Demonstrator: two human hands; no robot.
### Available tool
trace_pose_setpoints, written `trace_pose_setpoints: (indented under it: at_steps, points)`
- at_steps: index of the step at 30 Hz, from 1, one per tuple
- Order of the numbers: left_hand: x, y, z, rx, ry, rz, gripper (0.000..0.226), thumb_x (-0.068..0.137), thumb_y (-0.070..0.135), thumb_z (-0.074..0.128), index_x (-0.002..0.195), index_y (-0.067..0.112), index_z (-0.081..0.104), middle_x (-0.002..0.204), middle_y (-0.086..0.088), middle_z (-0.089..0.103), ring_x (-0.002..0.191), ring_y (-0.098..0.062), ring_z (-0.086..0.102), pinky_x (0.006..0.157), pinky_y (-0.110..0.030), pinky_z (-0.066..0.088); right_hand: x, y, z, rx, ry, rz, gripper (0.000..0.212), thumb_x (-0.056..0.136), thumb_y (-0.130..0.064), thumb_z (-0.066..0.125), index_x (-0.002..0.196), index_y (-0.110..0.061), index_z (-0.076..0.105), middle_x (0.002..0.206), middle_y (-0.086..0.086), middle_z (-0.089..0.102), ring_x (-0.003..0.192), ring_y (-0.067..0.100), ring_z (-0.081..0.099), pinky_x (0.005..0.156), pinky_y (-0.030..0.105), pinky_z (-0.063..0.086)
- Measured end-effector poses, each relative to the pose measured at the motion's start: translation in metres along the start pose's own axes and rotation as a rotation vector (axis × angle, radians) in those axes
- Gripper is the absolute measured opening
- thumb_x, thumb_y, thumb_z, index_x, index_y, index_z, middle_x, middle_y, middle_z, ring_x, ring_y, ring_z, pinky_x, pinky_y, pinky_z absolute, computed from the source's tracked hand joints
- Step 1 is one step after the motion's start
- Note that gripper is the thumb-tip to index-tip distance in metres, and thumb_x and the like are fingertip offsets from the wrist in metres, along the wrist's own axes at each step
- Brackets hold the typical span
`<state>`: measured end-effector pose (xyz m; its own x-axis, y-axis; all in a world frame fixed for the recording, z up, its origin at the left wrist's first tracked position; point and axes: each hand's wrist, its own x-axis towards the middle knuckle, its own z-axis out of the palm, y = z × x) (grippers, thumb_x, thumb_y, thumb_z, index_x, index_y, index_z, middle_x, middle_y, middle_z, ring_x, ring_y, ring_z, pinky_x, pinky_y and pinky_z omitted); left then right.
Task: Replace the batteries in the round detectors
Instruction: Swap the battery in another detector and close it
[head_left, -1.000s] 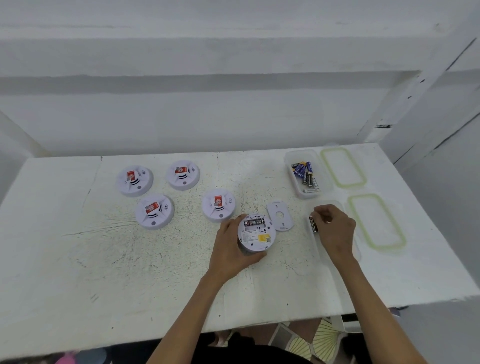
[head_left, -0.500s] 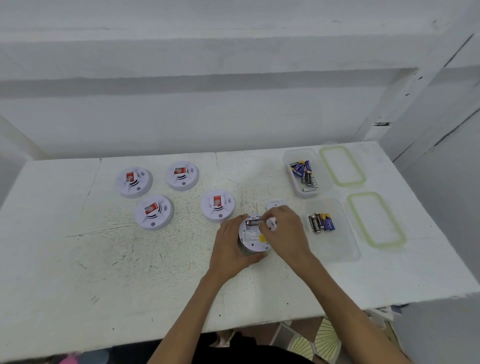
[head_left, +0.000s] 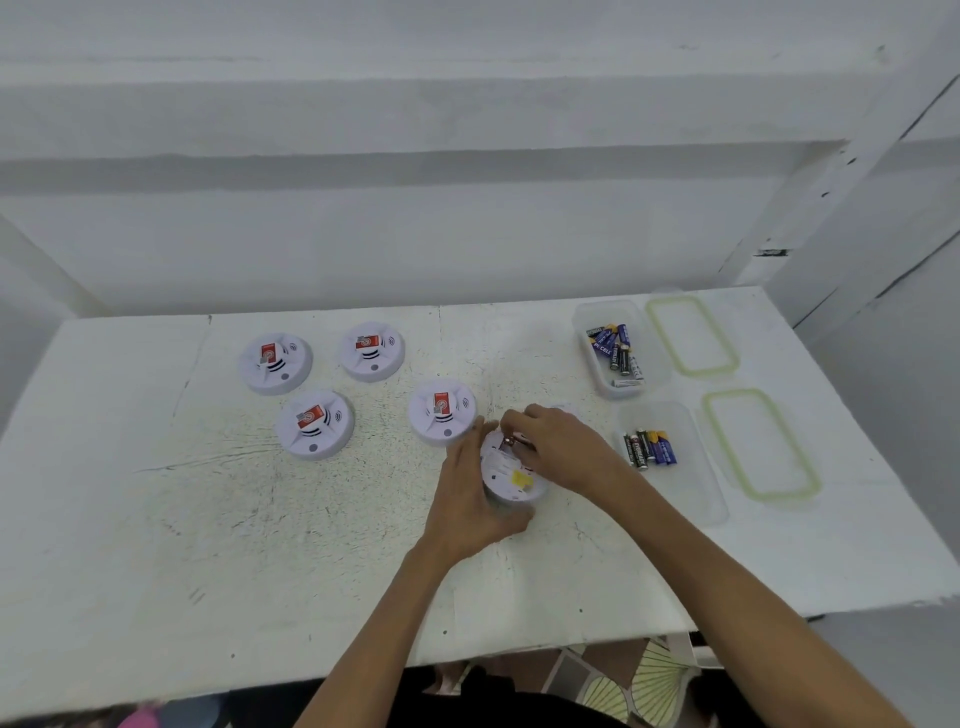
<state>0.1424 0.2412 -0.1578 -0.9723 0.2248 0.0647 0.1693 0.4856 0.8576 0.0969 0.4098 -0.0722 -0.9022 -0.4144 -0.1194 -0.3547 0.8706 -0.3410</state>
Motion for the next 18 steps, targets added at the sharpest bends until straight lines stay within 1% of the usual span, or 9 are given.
trace_pose_setpoints:
  at_steps: [2,3,5,8,9,10,12,14,18]
  points:
    - [-0.002,0.001,0.001,0.011,0.010,-0.008,0.114,0.060,0.060,0.093,0.152,0.032,0.033,0.154,0.009,0.039,0.146,-0.008,0.035,0.123,-0.039,0.033,-0.004,0.003,0.001,0.005,0.017,0.021,0.022,0.098,-0.030,0.054,0.116,-0.017,0.056,0.094,0.007,0.057,0.085,0.025,0.055,0.065,0.033,0.041]
    - [-0.002,0.002,0.002,0.010,0.022,-0.008,0.112,0.061,0.062,0.093,0.151,0.034,0.032,0.152,0.008,0.040,0.144,-0.007,0.035,0.124,-0.038,0.032,-0.006,0.003,0.003,0.007,0.030,0.038,0.022,0.097,-0.030,0.055,0.114,-0.017,0.055,0.090,0.006,0.054,0.081,0.024,0.052,0.064,0.035,0.044]
    - [-0.003,0.005,0.003,0.002,0.043,-0.001,0.105,0.064,0.058,0.093,0.148,0.041,0.032,0.146,0.006,0.043,0.140,-0.008,0.036,0.123,-0.038,0.033,-0.010,0.003,0.009,0.019,0.050,0.082,0.021,0.093,-0.029,0.055,0.110,-0.017,0.054,0.082,0.004,0.049,0.074,0.024,0.050,0.062,0.038,0.048]
    - [-0.003,0.006,0.002,0.019,0.053,0.016,0.098,0.071,0.057,0.086,0.145,0.058,0.022,0.143,0.012,0.042,0.139,-0.008,0.040,0.120,-0.029,0.033,-0.010,0.000,0.017,0.033,0.077,0.125,0.024,0.091,-0.028,0.055,0.112,-0.017,0.053,0.078,0.003,0.046,0.068,0.024,0.048,0.057,0.038,0.047]
    - [-0.003,0.004,0.002,0.025,0.049,0.015,0.097,0.072,0.060,0.083,0.145,0.059,0.021,0.144,0.014,0.041,0.139,-0.008,0.040,0.120,-0.027,0.033,-0.010,-0.001,0.019,0.031,0.082,0.129,0.024,0.091,-0.028,0.055,0.112,-0.017,0.053,0.078,0.003,0.045,0.068,0.025,0.048,0.056,0.037,0.044]
    - [-0.004,0.003,0.003,0.029,0.044,0.014,0.095,0.072,0.061,0.081,0.146,0.055,0.023,0.144,0.014,0.040,0.139,-0.008,0.040,0.119,-0.025,0.032,-0.009,-0.001,0.020,0.023,0.087,0.132,0.023,0.091,-0.027,0.054,0.111,-0.016,0.053,0.078,0.003,0.045,0.068,0.026,0.049,0.055,0.035,0.041]
    - [-0.005,0.005,0.004,0.059,0.032,0.025,0.094,0.073,0.063,0.077,0.150,0.042,0.027,0.144,0.012,0.039,0.140,-0.008,0.037,0.118,-0.022,0.028,-0.008,-0.002,0.022,0.008,0.105,0.142,0.018,0.095,-0.026,0.051,0.108,-0.013,0.054,0.076,0.004,0.045,0.067,0.028,0.050,0.055,0.032,0.034]
    - [-0.004,0.006,0.004,0.089,0.028,0.044,0.095,0.074,0.065,0.074,0.151,0.038,0.027,0.146,0.008,0.040,0.139,-0.008,0.034,0.119,-0.024,0.026,-0.006,-0.003,0.023,0.014,0.119,0.143,0.018,0.098,-0.026,0.049,0.107,-0.012,0.055,0.075,0.004,0.044,0.065,0.027,0.048,0.054,0.031,0.030]
    - [-0.004,0.005,0.005,0.108,0.015,0.062,0.092,0.075,0.062,0.076,0.149,0.043,0.026,0.143,0.013,0.039,0.139,-0.010,0.037,0.120,-0.029,0.031,-0.005,-0.002,0.023,0.052,0.122,0.109,0.019,0.096,-0.026,0.049,0.110,-0.013,0.051,0.077,0.001,0.043,0.065,0.025,0.048,0.053,0.031,0.034]
